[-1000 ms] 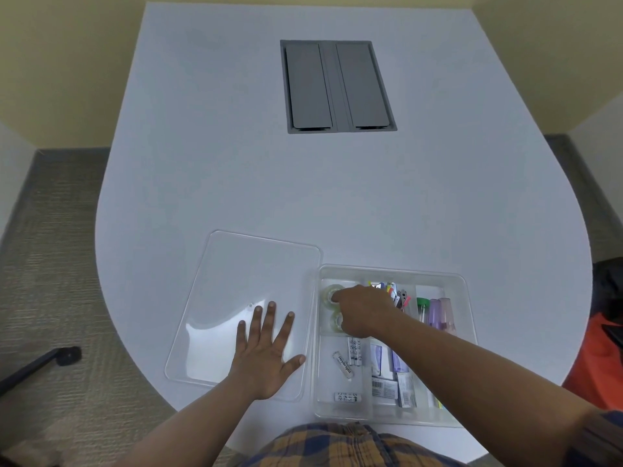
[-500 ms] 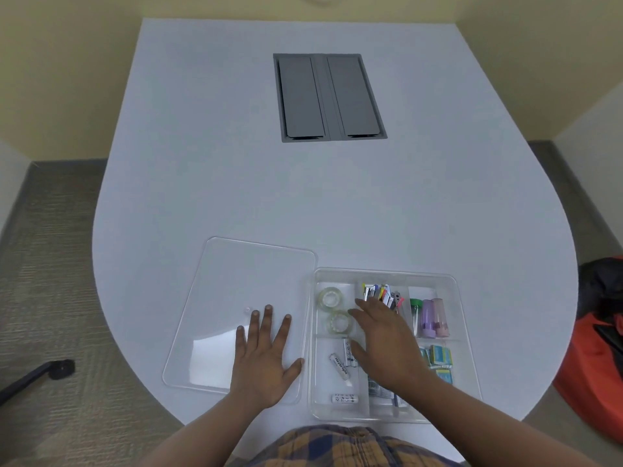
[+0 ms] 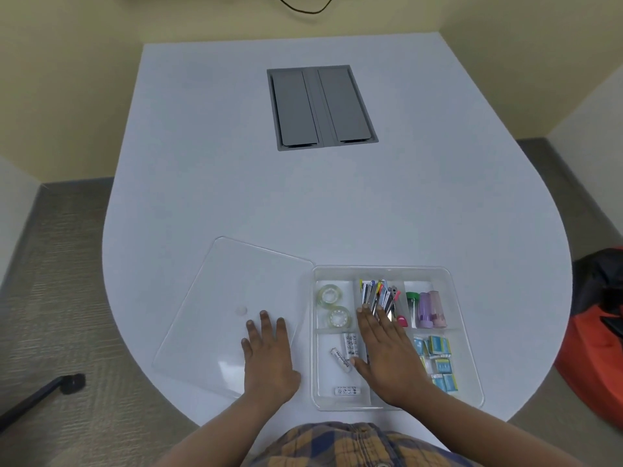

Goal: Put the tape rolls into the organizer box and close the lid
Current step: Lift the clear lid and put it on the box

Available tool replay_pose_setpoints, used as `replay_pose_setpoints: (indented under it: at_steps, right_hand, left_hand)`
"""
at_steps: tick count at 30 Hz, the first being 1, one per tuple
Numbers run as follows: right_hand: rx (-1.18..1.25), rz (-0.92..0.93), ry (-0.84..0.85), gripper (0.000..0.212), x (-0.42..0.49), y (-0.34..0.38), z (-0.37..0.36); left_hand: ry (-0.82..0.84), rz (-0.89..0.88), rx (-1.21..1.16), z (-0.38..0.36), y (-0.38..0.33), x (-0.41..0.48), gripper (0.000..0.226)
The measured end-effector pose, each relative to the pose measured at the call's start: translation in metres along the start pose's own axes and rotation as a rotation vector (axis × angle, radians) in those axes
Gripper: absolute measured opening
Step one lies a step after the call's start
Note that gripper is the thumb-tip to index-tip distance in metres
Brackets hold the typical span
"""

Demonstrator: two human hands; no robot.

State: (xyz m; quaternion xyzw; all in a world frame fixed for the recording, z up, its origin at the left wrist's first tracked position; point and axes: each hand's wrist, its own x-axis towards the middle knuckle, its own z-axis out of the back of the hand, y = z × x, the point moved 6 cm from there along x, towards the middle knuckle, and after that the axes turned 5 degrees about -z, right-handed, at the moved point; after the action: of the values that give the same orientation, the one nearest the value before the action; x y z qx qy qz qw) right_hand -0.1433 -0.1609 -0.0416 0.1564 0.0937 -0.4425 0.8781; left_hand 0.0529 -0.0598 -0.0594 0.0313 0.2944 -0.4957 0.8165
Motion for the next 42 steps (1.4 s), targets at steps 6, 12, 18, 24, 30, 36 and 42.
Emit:
replay_pose_setpoints:
  at_steps: [6,12,18,24,30,36,42]
  right_hand:
    - [0.032,0.006,0.007,0.085,0.0,-0.001,0.001]
    - [0.073,0.016,-0.001,0.088,-0.001,0.0,0.007]
    - [0.214,-0.051,-0.043,0.094,-0.005,0.003,0.019]
    - [0.369,-0.049,-0.101,0.096,-0.001,0.005,0.048]
    - [0.597,-0.07,-0.272,0.102,0.012,0.0,0.108]
    - [0.63,0.055,-0.34,0.096,0.021,0.001,0.162]
    - [0.762,0.081,-0.525,0.072,0.015,-0.001,0.196]
  left_hand:
    - [-0.192,0.009,-0.154,0.035,0.021,-0.014,0.084]
    - [-0.443,-0.013,-0.189,0.107,0.038,-0.033,0.06]
    - [-0.623,0.014,-0.175,0.188,0.033,-0.046,0.053]
    - [-0.662,-0.087,-0.219,0.243,0.013,-0.064,0.046]
    - [-0.733,-0.248,-0.24,0.27,-0.008,-0.085,0.046]
    - [-0.613,-0.571,-0.438,0.287,-0.018,-0.094,0.044]
    - [-0.545,-0.722,-0.527,0.297,-0.02,-0.097,0.043]
